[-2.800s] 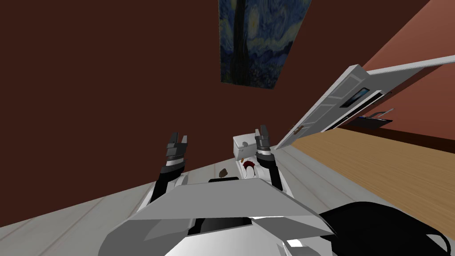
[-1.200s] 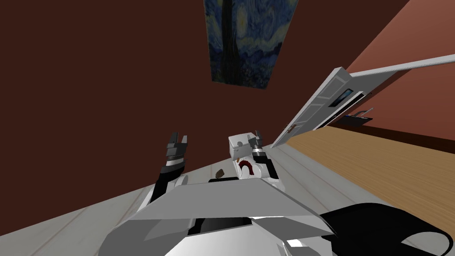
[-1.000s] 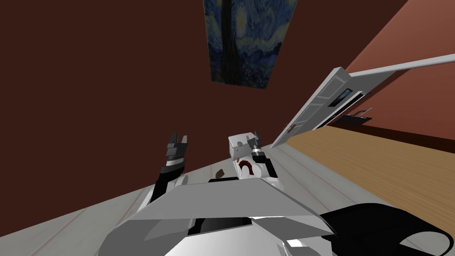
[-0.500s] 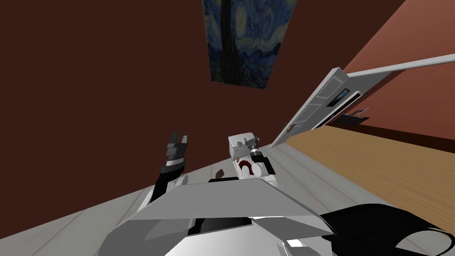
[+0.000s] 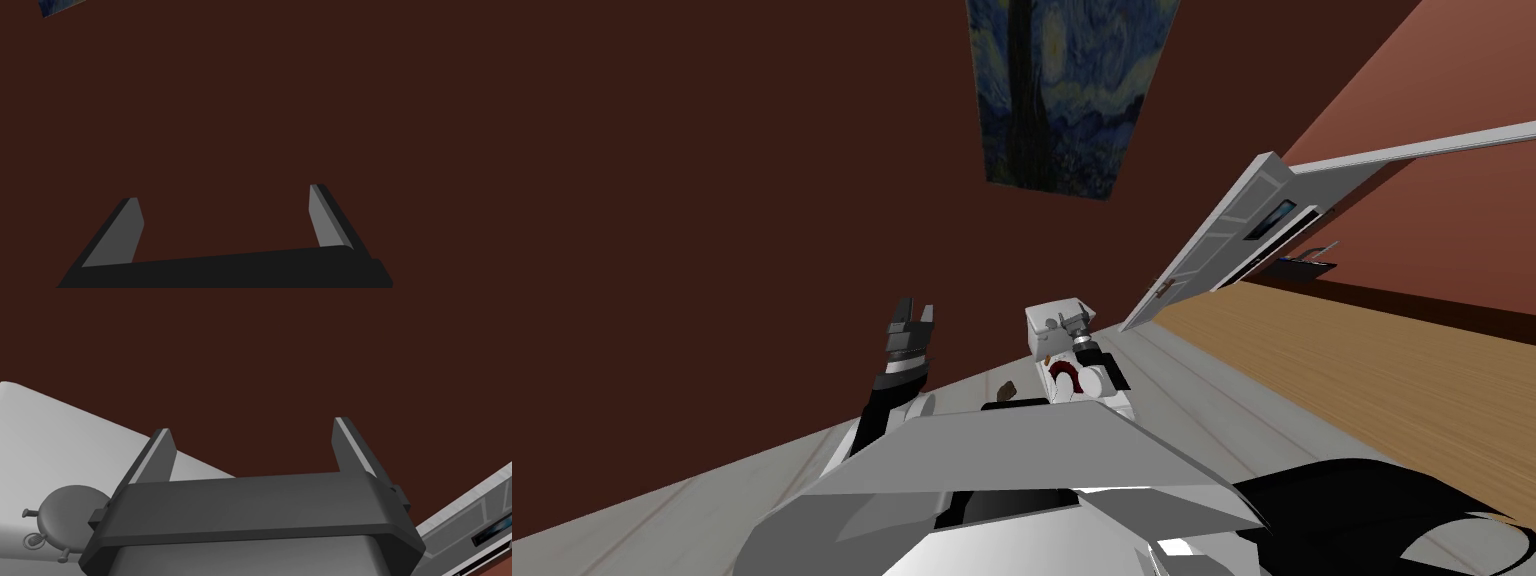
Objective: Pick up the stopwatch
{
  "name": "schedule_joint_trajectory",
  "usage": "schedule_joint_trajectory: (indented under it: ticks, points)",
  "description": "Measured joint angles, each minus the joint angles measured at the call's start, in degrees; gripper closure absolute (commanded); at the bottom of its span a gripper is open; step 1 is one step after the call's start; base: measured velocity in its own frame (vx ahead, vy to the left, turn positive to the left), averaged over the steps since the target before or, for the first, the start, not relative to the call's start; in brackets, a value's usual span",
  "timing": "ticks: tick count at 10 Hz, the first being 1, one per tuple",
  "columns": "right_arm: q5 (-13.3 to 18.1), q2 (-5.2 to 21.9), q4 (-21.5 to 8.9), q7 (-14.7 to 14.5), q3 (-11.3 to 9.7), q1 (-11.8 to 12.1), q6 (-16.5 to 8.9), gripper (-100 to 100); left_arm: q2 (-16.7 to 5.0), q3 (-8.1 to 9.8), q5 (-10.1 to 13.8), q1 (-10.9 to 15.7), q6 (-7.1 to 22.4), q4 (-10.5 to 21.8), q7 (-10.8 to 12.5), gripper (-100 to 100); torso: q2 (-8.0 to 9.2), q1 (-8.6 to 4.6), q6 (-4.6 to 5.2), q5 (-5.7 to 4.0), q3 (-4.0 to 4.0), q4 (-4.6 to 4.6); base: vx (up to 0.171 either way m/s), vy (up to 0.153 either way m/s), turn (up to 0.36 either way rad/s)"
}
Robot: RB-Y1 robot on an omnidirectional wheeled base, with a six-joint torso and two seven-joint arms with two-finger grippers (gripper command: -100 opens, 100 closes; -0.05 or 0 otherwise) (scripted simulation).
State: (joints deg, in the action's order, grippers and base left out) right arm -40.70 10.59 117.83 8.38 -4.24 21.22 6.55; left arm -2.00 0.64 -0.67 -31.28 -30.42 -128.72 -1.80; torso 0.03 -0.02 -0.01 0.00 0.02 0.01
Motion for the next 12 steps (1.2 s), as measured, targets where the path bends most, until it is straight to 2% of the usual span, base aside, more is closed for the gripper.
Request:
schedule_joint_trajectory:
  ticks: [6, 7, 9, 12]
  points:
    - [-0.17, -0.07, -0.03, -0.05, -0.02, -0.04, -0.02, -100, 0.00, 0.00, 0.00, 0.00, 0.00, 0.00, 0.00, 0, -0.01, 0.01, 0.00, 0.00, -0.01, 0.00, -0.005, 0.002, 0.000]
    - [-1.61, 0.75, -1.89, 1.15, 0.89, -0.38, -0.34, -100, 0.00, 0.00, 0.00, 0.00, 0.00, 0.00, 0.00, 0, 0.05, 0.05, 0.02, 0.00, 0.03, 0.00, -0.027, 0.025, -0.037]
    - [-3.02, 0.10, -2.74, 2.29, 2.27, -0.47, -2.50, -100, 0.00, 0.00, 0.00, 0.00, 0.00, 0.00, 0.00, 0, 0.06, 0.12, 0.01, 0.02, 0.04, 0.01, -0.025, 0.028, -0.020]
    - [-6.70, -1.11, -4.66, 4.89, 6.18, -0.75, -8.08, -100, 0.00, 0.00, 0.00, 0.00, 0.00, 0.00, 0.00, 0, 0.11, 0.14, 0.01, 0.03, 0.07, 0.03, -0.032, 0.029, -0.021]
